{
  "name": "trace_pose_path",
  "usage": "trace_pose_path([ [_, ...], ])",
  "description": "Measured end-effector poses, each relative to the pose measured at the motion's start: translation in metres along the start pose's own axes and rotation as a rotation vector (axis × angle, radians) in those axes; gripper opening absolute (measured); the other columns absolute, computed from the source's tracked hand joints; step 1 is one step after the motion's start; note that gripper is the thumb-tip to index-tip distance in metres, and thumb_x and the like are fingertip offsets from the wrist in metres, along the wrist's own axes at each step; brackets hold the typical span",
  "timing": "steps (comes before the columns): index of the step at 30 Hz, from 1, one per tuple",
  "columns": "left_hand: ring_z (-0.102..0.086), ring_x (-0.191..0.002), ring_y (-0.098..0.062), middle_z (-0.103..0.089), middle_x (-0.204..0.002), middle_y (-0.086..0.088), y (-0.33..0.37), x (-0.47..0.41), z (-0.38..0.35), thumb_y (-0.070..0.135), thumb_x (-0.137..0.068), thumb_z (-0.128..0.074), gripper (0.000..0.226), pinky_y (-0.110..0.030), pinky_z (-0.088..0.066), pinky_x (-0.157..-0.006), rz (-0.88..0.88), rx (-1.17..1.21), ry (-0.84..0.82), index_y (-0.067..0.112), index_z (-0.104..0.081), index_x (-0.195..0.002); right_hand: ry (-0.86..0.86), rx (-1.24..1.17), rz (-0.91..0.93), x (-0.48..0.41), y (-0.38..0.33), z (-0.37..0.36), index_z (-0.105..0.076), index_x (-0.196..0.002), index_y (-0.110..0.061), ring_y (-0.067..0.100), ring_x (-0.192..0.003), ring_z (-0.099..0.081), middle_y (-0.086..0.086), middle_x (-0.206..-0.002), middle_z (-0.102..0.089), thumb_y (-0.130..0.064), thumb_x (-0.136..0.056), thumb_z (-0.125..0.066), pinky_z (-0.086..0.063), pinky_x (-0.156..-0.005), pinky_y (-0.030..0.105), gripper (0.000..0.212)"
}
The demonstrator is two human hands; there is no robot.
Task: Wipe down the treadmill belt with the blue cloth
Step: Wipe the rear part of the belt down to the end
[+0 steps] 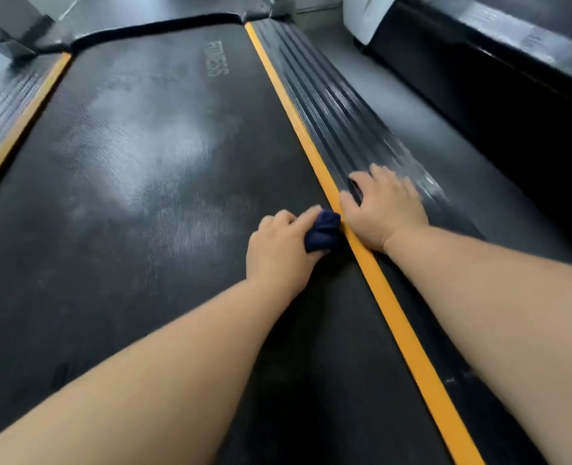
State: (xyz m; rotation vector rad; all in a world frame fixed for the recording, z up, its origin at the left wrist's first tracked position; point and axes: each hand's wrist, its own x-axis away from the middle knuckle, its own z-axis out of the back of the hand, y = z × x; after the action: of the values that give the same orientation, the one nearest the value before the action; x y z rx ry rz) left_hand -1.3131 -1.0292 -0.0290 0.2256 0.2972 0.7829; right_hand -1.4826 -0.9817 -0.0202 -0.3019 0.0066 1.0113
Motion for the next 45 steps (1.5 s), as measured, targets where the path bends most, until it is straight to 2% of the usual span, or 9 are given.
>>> trace_pose_path([
  [4, -0.043, -0.127, -0.022, -0.047, -0.139, 0.005, -0.014, 0.022, 0.012, 0.061, -0.071, -0.069, 0.091, -0.035, -0.039, -0.102, -0.036, 0.135, -0.127, 0.032, -0.026, -0.146, 0.104, 0.031, 0.159, 0.009, -0.004, 0.005, -0.059, -0.120, -0.029, 0.027, -0.119, -0.048, 0.001, -0.125, -0.059, -0.049, -0.088, -0.027, -0.037, -0.101, 0.041, 0.049],
  [8, -0.014, -0.146, -0.020, -0.013, -0.159, 0.002, -0.061, 0.049, 0.036, 0.080, -0.066, -0.055, 0.106, -0.047, -0.014, -0.117, 0.096, -0.081, -0.263, 0.032, -0.015, -0.150, -0.127, 0.010, 0.207, 0.040, -0.024, 0.014, -0.034, -0.141, -0.044, 0.018, -0.141, -0.024, -0.008, -0.152, -0.033, -0.038, -0.096, -0.028, -0.010, -0.117, 0.047, 0.046],
  [13, -0.008, -0.145, -0.007, -0.008, -0.158, 0.012, -0.081, 0.048, 0.053, 0.071, -0.073, -0.058, 0.093, -0.031, -0.012, -0.117, 0.068, -0.082, -0.407, 0.035, -0.020, -0.150, -0.160, -0.100, 0.480, 0.096, -0.088, -0.011, -0.047, -0.133, -0.039, 0.023, -0.127, -0.042, -0.003, -0.140, -0.046, -0.047, -0.088, -0.049, -0.036, -0.105, 0.039, 0.045],
  [20, 0.000, -0.147, -0.029, 0.001, -0.159, -0.011, -0.099, 0.048, 0.061, 0.094, -0.036, -0.040, 0.132, -0.051, -0.012, -0.117, 0.282, -0.201, -0.464, 0.038, -0.003, -0.150, -0.070, -0.110, 0.171, 0.013, -0.092, -0.046, -0.026, -0.145, -0.032, 0.032, -0.127, -0.039, 0.003, -0.142, -0.040, -0.017, -0.091, -0.049, -0.039, -0.102, 0.044, 0.061],
  [24, -0.009, -0.147, -0.021, -0.001, -0.160, -0.002, -0.115, 0.040, 0.076, 0.087, -0.049, -0.054, 0.122, -0.041, -0.020, -0.114, 0.205, -0.268, -0.547, 0.041, -0.003, -0.150, -0.047, -0.218, 0.047, 0.022, -0.116, -0.040, -0.033, -0.139, -0.023, 0.032, -0.120, -0.043, 0.008, -0.131, -0.050, -0.024, -0.091, -0.049, -0.042, -0.095, 0.042, 0.050],
  [30, -0.007, -0.147, -0.022, -0.004, -0.160, 0.000, -0.138, 0.051, 0.078, 0.077, -0.054, -0.065, 0.125, -0.044, -0.014, -0.118, 0.210, -0.241, -0.474, 0.025, -0.008, -0.152, -0.102, -0.274, 0.617, 0.078, -0.110, -0.038, -0.057, -0.121, -0.033, 0.025, -0.109, -0.056, -0.006, -0.120, -0.062, -0.032, -0.082, -0.051, -0.046, -0.093, 0.041, 0.039],
  [36, -0.006, -0.147, -0.026, -0.002, -0.160, 0.001, -0.148, 0.061, 0.080, 0.089, -0.043, -0.048, 0.125, -0.051, -0.020, -0.115, 0.324, -0.202, -0.475, 0.038, -0.009, -0.150, -0.028, -0.258, -0.013, -0.002, -0.101, -0.038, -0.057, -0.118, -0.036, 0.031, -0.117, -0.048, 0.003, -0.124, -0.058, -0.012, -0.081, -0.048, -0.046, -0.095, 0.040, 0.045],
  [42, -0.001, -0.147, -0.019, -0.002, -0.160, 0.005, -0.161, 0.063, 0.085, 0.072, -0.069, -0.059, 0.097, -0.044, -0.014, -0.118, 0.254, -0.134, -0.460, 0.040, -0.015, -0.149, -0.191, -0.413, 0.503, 0.090, -0.154, -0.043, -0.052, -0.126, -0.033, 0.024, -0.114, -0.054, -0.003, -0.122, -0.062, -0.014, -0.074, -0.059, -0.045, -0.097, 0.036, 0.056],
  [45, -0.001, -0.147, -0.019, -0.002, -0.160, 0.005, -0.163, 0.062, 0.085, 0.071, -0.069, -0.060, 0.098, -0.044, -0.013, -0.118, 0.260, -0.139, -0.462, 0.038, -0.014, -0.150, -0.114, -0.311, 0.442, 0.049, -0.138, -0.042, -0.056, -0.117, -0.034, 0.026, -0.110, -0.056, 0.000, -0.115, -0.064, -0.018, -0.075, -0.057, -0.048, -0.091, 0.038, 0.045],
])
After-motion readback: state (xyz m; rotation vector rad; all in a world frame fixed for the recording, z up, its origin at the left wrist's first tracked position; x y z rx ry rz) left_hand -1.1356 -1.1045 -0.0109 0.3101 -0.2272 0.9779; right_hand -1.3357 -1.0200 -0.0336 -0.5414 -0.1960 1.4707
